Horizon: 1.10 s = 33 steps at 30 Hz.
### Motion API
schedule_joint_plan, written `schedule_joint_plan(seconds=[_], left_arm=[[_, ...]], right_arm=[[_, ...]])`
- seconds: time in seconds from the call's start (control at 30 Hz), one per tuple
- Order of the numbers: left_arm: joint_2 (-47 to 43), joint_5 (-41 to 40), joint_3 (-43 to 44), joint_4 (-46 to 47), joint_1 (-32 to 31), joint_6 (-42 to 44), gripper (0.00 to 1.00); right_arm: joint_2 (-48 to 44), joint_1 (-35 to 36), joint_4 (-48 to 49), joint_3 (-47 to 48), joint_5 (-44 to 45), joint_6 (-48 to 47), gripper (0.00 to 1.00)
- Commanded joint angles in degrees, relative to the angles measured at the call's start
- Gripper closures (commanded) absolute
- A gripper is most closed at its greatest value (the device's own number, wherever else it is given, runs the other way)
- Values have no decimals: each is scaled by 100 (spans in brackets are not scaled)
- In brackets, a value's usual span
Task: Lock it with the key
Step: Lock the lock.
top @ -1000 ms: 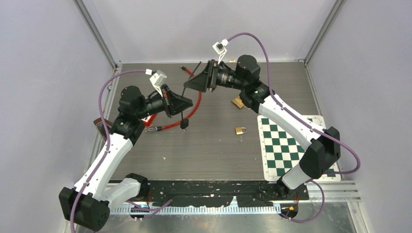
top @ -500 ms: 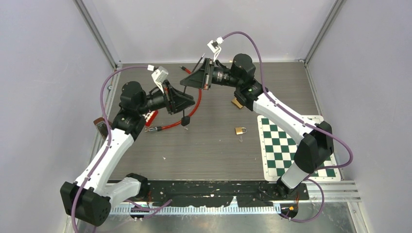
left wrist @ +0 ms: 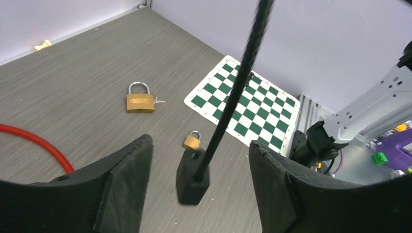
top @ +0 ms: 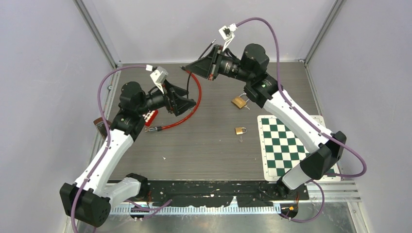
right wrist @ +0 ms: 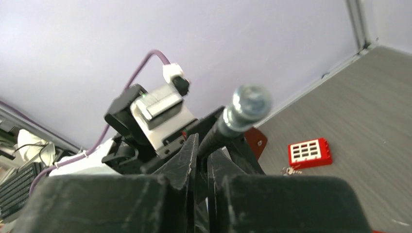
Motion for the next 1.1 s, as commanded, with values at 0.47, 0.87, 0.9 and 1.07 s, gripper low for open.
schedule_joint_plan(seconds=[0.47,0.87,0.9,1.07], left_arm=[[487,183,-381,2782,-289,-745,43],[215,-409,-722,2894,-572,-123,62],[191,-432,-713,2816,-577,-57,64],[186,-362,-704,2630,-574,48,63]], right_arm=[[-88,-158,-1405,1576,780,209,95],[-95,-282,-1330,1607,690,354,95],[-104,-293,-1282,1551,677,373,95],[-179,-383,-1068,1397,544,545,95]])
